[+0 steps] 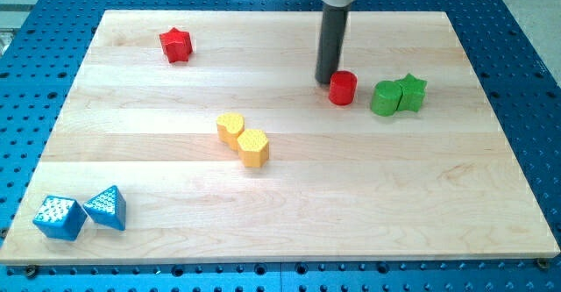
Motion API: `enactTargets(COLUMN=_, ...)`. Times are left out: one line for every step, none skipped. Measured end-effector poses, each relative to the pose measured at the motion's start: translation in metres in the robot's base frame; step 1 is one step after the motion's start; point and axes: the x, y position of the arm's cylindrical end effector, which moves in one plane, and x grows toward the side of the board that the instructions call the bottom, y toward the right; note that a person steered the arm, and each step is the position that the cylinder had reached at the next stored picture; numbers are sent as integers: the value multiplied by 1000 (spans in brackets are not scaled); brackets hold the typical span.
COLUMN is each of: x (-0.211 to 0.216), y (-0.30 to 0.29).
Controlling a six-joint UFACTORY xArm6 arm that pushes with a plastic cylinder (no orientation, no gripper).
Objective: Move the red star to the top of the red circle
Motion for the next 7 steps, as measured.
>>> enactTargets(x=18, y=-13)
enactTargets(x=20, y=31)
enactTargets(x=19, y=78)
enactTargets(x=-50, y=44)
enactTargets(x=-119, y=-52)
enactTargets(x=-140, y=-192)
enactTargets(x=-121, y=-274)
